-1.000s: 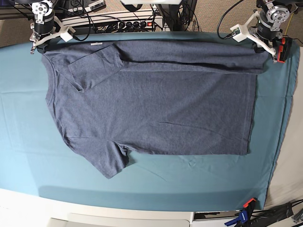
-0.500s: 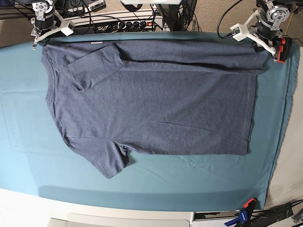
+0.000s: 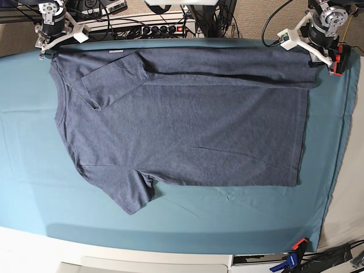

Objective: Fold the T-shirt properly
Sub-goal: 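Pull the shirt toward the robot with both grippers to straighten it, then open both grippers and lift them off the shoulder edge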

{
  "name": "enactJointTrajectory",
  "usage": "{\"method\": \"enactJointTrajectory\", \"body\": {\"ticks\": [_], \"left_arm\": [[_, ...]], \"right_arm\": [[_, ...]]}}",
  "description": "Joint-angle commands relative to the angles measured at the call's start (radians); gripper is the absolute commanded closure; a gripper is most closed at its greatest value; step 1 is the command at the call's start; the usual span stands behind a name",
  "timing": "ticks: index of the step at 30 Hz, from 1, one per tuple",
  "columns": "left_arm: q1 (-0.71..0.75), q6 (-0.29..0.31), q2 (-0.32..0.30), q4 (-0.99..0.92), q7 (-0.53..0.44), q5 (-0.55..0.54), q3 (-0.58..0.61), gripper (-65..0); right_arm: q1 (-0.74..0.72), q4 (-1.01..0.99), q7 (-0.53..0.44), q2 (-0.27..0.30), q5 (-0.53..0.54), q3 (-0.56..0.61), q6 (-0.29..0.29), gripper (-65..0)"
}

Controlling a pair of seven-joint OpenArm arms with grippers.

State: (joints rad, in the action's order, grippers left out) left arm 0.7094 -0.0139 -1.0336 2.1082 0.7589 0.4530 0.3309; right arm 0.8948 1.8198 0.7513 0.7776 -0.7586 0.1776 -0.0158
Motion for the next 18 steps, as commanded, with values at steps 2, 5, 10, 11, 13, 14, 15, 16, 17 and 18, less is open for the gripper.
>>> {"method": "enactJointTrajectory", "body": {"ticks": [2, 5, 10, 11, 13, 14, 15, 16, 17, 18], "left_arm": [[0.005, -0.012, -0.019, 0.014, 0.000, 0.016, -0.007, -25.6], [0.005, -0.013, -0.019, 0.014, 0.001, 0.024, -0.007, -25.6], [0.006, -0.013, -0.019, 0.014, 0.035, 0.060, -0.007, -25.6], [0.006, -0.013, -0.019, 0.014, 0.047, 0.074, -0.007, -25.6], [0.006, -0.013, -0.020, 0.014, 0.073, 0.091, -0.007, -25.6], [0.006, -0.013, -0.020, 0.014, 0.085, 0.094, -0.007, -25.6], [0.006, -0.013, -0.020, 0.014, 0.095, 0.094, -0.007, -25.6], [0.006, -0.013, -0.020, 0.014, 0.102, 0.095, -0.007, -25.6], [0.006, -0.013, -0.020, 0.014, 0.107, 0.095, -0.007, -25.6], [0.006, -0.013, -0.020, 0.014, 0.111, 0.106, -0.007, -25.6]], "right_arm": [[0.006, 0.013, 0.008, 0.014, -0.019, -0.009, 0.013, -25.1], [0.006, 0.013, 0.023, 0.014, -0.069, -0.009, 0.017, -25.1], [0.006, 0.013, 0.120, 0.014, -0.204, -0.009, 0.133, -25.1], [0.006, 0.013, 0.136, 0.015, -0.227, -0.009, 0.151, -25.1], [0.018, 0.013, 0.159, 0.014, -0.269, -0.010, 0.189, -25.1], [0.023, 0.013, 0.164, 0.014, -0.290, -0.010, 0.210, -25.1], [0.028, 0.013, 0.171, 0.014, -0.305, -0.010, 0.227, -25.1], [0.034, 0.013, 0.179, 0.014, -0.319, -0.010, 0.236, -25.1], [0.039, 0.013, 0.186, 0.014, -0.335, -0.010, 0.243, -25.1], [0.042, 0.013, 0.196, 0.014, -0.343, -0.010, 0.251, -25.1]]}}
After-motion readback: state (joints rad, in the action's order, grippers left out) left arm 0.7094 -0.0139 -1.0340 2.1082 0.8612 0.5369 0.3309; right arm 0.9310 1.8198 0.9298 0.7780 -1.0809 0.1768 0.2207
